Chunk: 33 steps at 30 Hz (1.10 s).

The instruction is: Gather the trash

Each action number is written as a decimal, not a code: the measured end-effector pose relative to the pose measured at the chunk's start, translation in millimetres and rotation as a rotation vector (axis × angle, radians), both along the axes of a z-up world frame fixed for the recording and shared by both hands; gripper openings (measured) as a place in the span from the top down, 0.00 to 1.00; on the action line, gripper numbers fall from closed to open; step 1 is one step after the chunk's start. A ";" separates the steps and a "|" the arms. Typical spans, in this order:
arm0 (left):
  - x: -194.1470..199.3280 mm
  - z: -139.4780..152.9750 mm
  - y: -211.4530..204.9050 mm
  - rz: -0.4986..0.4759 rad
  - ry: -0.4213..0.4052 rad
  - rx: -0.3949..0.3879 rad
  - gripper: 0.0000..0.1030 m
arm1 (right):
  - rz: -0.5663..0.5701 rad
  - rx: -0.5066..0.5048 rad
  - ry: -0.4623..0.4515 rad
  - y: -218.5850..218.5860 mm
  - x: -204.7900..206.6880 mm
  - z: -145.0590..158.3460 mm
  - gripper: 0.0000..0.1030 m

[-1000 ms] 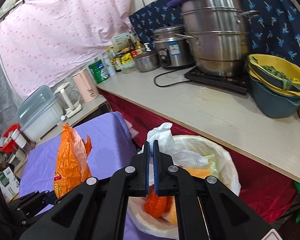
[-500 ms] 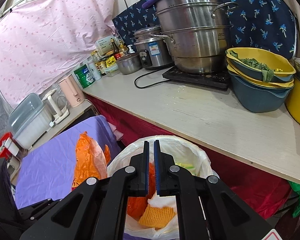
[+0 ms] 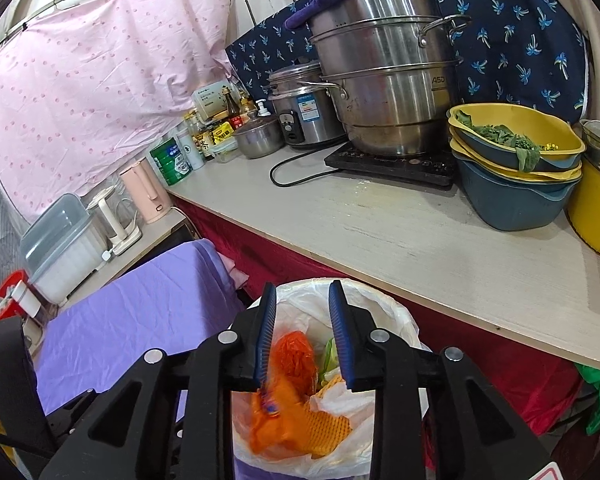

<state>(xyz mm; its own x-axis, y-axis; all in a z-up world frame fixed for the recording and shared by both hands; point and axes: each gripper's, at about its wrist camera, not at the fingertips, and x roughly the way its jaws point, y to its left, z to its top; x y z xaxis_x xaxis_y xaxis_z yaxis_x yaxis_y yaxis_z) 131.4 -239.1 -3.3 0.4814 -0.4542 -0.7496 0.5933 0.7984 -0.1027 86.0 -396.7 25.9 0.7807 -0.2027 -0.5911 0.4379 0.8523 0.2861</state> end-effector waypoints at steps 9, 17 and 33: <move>0.6 4.3 11.1 0.027 -0.005 -0.009 0.33 | 0.006 -0.018 0.011 8.3 -3.7 0.7 0.68; -1.1 11.2 24.0 0.056 -0.016 -0.018 0.32 | 0.022 -0.037 0.010 20.9 -9.8 4.3 0.61; -20.6 22.3 73.2 0.168 -0.095 0.008 0.20 | 0.072 -0.081 0.057 65.3 -40.0 -2.2 0.33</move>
<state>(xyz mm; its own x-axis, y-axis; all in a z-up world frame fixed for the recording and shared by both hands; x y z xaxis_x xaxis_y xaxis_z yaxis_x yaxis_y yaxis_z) 110.9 -165.8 18.9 0.6187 -0.3560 -0.7003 0.4587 0.8874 -0.0458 46.0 -331.4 23.7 0.7605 -0.1967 -0.6188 0.3886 0.9014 0.1910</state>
